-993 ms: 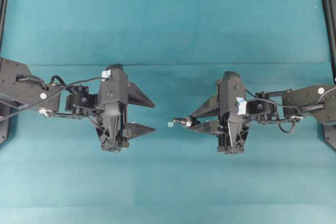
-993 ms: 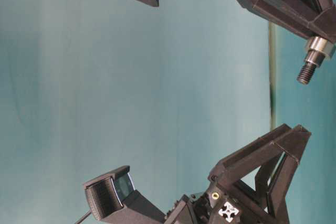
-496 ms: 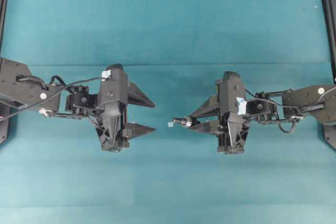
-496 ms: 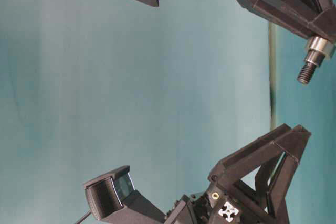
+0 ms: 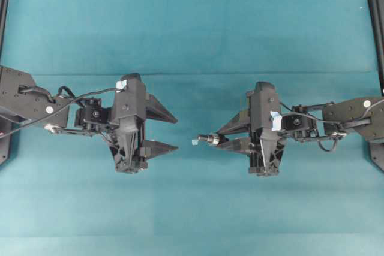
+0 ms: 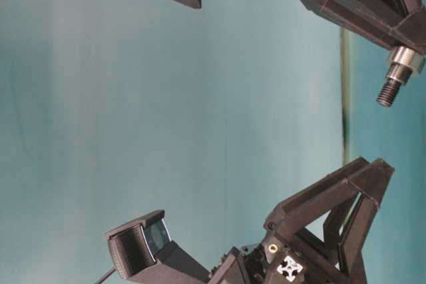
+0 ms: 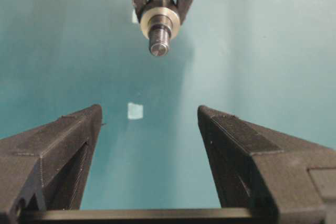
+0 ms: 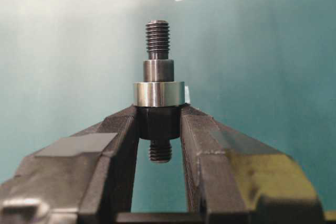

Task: Insert the washer onto the shaft with both hands.

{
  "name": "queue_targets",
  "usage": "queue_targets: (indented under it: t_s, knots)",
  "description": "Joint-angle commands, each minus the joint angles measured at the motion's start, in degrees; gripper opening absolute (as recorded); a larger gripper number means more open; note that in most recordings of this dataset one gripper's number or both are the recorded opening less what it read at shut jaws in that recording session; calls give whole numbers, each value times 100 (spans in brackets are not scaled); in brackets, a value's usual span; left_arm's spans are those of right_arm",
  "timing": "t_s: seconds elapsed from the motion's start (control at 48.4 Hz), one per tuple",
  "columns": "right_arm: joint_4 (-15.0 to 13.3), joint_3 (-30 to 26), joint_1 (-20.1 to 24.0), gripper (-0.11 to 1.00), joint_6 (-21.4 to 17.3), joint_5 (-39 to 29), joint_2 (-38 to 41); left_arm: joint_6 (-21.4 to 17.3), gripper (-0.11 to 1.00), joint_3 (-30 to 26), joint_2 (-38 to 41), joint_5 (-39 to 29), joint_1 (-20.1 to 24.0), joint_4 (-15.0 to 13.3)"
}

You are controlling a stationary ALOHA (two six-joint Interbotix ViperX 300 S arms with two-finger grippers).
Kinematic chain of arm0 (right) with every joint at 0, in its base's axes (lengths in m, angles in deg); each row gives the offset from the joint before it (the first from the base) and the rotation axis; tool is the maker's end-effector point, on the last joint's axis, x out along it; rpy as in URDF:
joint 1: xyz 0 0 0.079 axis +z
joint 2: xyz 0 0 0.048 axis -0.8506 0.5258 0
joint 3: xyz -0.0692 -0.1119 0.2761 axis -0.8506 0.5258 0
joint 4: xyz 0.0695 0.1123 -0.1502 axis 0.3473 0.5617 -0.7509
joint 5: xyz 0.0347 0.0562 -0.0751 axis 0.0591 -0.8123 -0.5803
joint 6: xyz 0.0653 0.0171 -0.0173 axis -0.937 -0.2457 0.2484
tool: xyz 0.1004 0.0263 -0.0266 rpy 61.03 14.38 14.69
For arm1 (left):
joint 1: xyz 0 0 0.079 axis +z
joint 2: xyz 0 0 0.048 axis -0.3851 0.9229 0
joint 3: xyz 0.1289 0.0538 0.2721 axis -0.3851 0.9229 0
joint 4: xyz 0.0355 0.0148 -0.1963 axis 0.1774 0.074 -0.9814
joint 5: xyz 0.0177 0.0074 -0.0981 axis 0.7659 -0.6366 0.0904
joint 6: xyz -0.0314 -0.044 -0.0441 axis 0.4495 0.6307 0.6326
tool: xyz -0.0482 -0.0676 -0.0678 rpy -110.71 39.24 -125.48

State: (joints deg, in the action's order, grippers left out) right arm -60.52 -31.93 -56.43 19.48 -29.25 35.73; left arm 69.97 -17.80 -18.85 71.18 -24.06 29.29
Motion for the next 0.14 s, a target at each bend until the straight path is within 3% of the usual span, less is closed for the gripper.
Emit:
queue_targets:
  t_s: [0.0, 0.124]
  knots:
    - [-9, -88, 18, -1, -26, 35, -62, 0, 79, -62, -97, 35, 9, 9]
    - [-9, -88, 18, -1, -26, 35, -62, 0, 79, -70, -97, 35, 9, 9]
